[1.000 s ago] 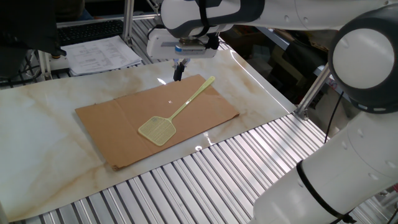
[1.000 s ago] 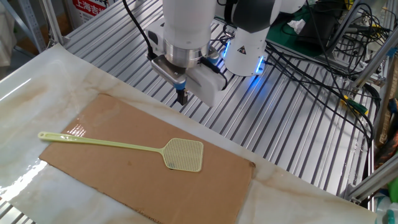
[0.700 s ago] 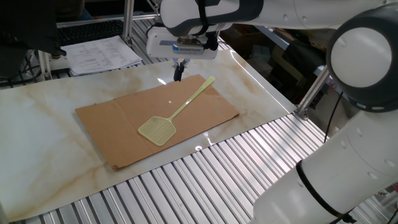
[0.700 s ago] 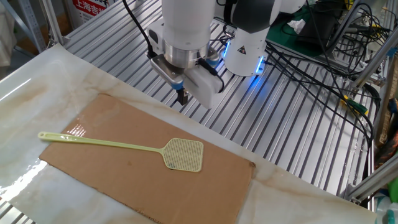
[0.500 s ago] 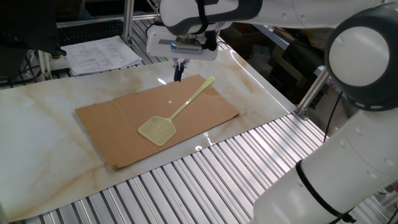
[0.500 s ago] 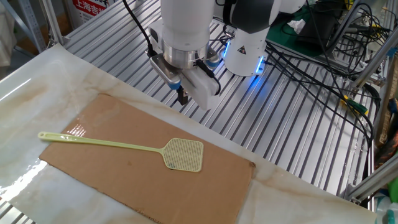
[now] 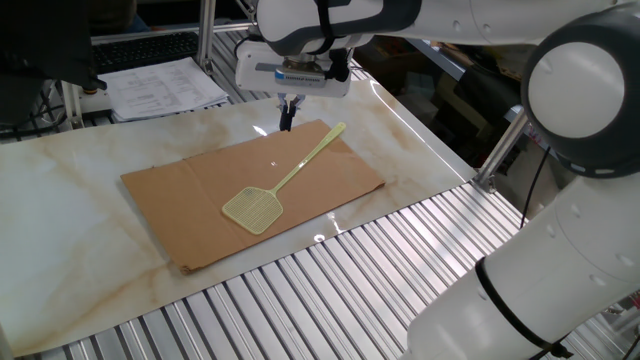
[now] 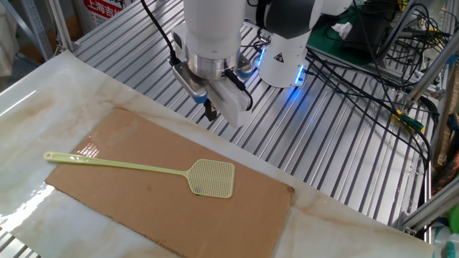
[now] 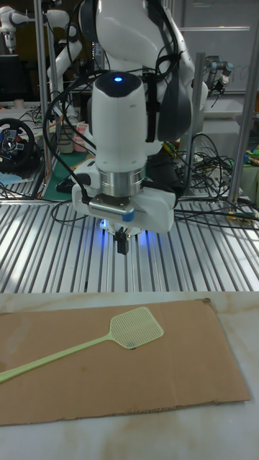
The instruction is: Swat with a flyswatter
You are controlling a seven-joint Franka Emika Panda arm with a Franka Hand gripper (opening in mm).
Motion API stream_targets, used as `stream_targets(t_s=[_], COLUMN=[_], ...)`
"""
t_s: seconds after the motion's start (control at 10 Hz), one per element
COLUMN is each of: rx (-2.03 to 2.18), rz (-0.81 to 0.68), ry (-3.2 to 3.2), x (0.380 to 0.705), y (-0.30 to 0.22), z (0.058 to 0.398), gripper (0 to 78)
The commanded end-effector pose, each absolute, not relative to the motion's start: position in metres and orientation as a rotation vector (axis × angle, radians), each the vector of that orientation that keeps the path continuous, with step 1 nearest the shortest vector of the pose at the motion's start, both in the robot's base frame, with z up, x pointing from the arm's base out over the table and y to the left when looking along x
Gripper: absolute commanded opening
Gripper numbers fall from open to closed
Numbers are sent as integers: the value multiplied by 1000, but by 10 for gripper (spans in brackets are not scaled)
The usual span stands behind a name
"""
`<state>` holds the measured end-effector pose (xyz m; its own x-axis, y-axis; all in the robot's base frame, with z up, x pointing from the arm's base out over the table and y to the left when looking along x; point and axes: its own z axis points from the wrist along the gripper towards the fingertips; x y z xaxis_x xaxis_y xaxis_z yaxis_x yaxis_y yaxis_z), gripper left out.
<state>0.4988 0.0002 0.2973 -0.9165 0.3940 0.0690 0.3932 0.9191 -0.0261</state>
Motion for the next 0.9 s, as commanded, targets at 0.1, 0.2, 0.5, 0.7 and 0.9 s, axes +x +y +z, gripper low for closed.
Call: stream_targets(t_s=[0.1,0.2,0.5,0.7,0.9], rx=[-596,-588,-582,-610,-614], rz=[22,14,16,32,42], ry=[-3016,-3017,-3025,-3027,-3046], x=[500,500,500,502,504], y=[0,0,0,1,3], z=[299,299,299,290,278], gripper=[0,0,0,0,0])
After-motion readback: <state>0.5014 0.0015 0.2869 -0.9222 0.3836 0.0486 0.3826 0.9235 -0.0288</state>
